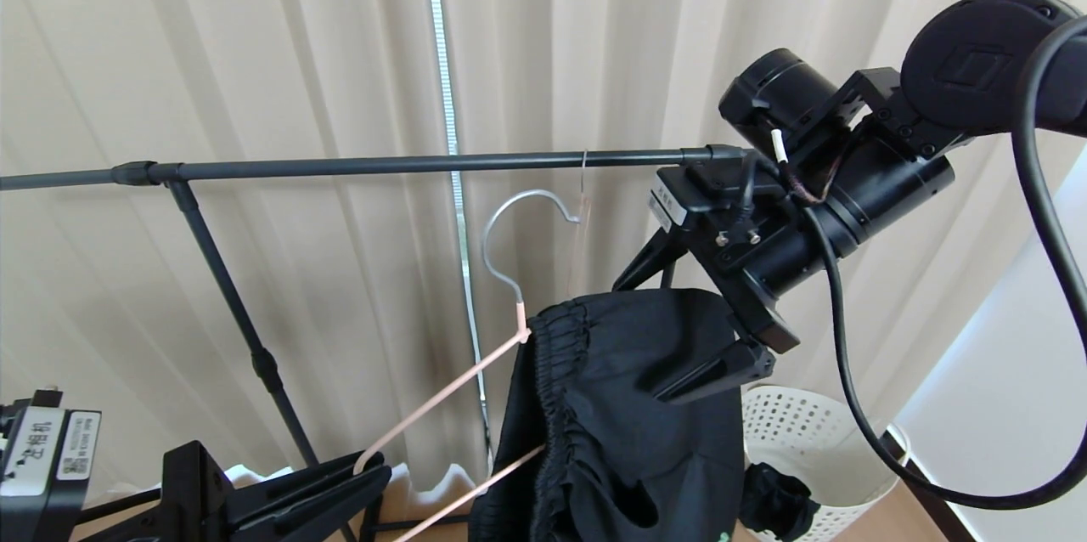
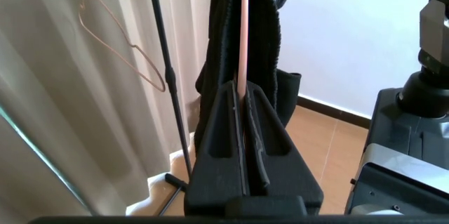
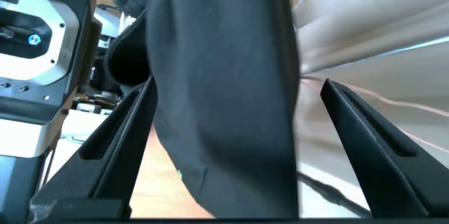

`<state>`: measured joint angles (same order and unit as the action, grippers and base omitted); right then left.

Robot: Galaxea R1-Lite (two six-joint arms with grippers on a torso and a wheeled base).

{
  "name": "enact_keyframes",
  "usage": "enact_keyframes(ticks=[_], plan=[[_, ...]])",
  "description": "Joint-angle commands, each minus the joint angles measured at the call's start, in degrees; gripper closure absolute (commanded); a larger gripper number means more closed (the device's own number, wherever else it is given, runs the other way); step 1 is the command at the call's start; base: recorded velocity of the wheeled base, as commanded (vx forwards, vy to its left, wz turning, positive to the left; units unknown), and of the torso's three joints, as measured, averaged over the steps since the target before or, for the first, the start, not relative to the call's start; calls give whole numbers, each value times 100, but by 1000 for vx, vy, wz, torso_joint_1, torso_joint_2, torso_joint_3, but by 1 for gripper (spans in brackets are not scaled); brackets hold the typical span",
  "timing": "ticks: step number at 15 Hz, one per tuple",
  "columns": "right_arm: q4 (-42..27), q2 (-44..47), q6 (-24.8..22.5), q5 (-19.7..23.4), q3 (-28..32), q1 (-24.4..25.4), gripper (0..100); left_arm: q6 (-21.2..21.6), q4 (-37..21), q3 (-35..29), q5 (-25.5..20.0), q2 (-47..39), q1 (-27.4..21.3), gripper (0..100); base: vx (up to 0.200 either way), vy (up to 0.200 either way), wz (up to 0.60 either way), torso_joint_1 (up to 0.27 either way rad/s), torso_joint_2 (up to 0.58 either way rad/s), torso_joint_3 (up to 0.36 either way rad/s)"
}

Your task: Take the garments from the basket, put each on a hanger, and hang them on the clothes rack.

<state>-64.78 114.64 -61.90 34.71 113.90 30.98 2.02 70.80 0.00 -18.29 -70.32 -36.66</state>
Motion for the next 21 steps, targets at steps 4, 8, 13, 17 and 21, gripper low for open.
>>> enact_keyframes(ticks=[4,8,13,17,21], plan=[[18,50,38,1,-8,66,0,0,-5,0,9,53,-8,100,0,0,0,0,0,0],[-43,32,38,106,-34,181,100,-9,-5,0,9,53,1,100,0,0,0,0,0,0],[9,-363,64,80,-500,172,100,-35,-5,0,9,27,27,100,0,0,0,0,0,0],[9,-592,91,71,-632,189,100,-18,4,0,9,27,18,0,0,0,0,0,0,0],[18,-724,196,-140,-693,189,100,-79,-5,0,9,-9,361,0,0,0,0,0,0,0]])
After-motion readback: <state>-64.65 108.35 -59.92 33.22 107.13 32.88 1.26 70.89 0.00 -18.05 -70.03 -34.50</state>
